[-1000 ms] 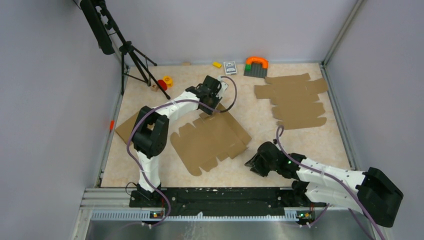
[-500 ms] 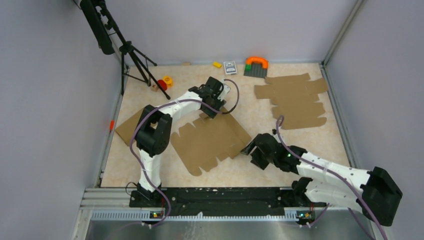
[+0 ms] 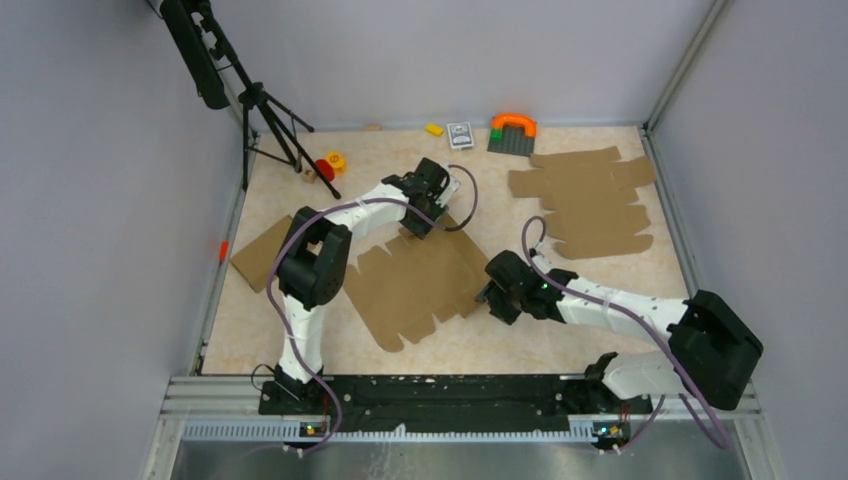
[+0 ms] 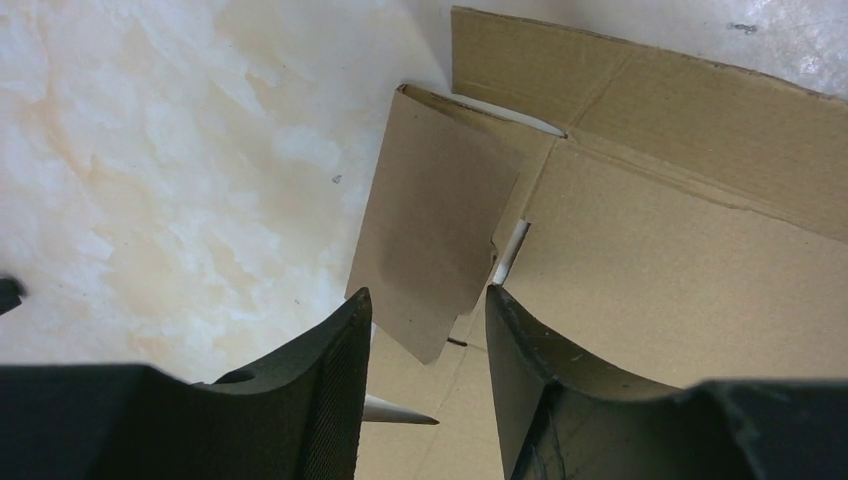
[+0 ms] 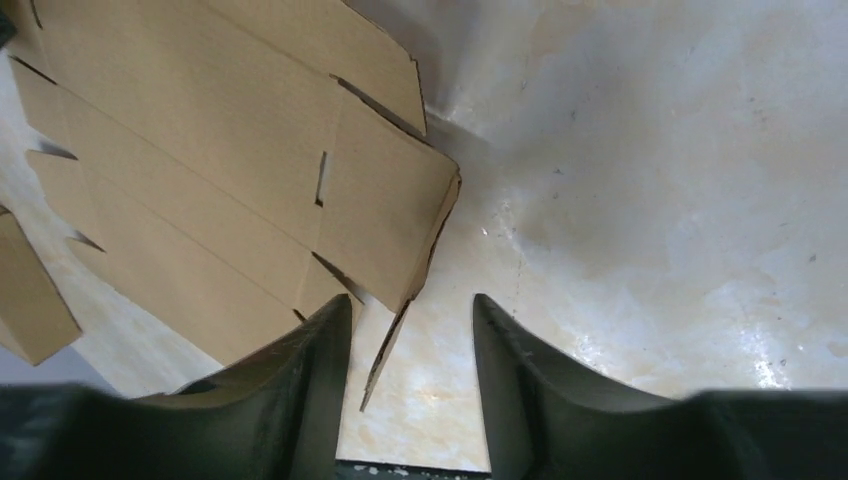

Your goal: Fold the paper box

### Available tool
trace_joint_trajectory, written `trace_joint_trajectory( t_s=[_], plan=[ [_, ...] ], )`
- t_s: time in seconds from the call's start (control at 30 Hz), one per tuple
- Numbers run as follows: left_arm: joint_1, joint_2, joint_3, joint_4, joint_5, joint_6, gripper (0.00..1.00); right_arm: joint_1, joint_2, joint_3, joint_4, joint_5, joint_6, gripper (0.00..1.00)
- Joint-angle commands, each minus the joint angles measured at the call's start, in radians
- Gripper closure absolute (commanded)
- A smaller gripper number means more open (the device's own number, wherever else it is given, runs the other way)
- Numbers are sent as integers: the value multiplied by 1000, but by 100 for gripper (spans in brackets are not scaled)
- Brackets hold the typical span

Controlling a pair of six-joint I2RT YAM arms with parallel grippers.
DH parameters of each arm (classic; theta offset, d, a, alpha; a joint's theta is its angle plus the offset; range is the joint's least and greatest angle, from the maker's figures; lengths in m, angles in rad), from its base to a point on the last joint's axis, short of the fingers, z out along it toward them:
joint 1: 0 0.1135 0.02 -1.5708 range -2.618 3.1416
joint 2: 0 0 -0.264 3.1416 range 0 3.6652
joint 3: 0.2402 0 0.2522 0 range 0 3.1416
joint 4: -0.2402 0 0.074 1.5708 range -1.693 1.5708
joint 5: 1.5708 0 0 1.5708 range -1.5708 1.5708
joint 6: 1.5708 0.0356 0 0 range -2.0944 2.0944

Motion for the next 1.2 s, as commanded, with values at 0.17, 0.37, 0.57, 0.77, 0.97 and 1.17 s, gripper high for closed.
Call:
trace_joint_trajectory(
  t_s=[0.17, 0.37, 0.57, 0.77, 0.97, 1.17],
  plan=[
    [-9, 21, 39, 20, -51, 23, 60, -17, -7, -12, 28, -10, 33, 93],
    [-11, 10, 34, 37, -93, 12, 78, -16, -37, -51, 47, -18, 38, 99],
    [-14, -32, 29, 44, -104, -2, 86, -17, -34, -55, 50, -22, 35, 100],
    [-15, -56, 15, 32, -178, -11, 90, -17, -44, -55, 35, -8, 36, 100],
    [-15, -45, 26, 13, -215, -29, 64, -18, -52, -58, 36, -5, 32, 100],
    [-12, -45, 18, 1, -226, -47, 66, -18, -57, -57, 31, -3, 29, 100]
  ],
)
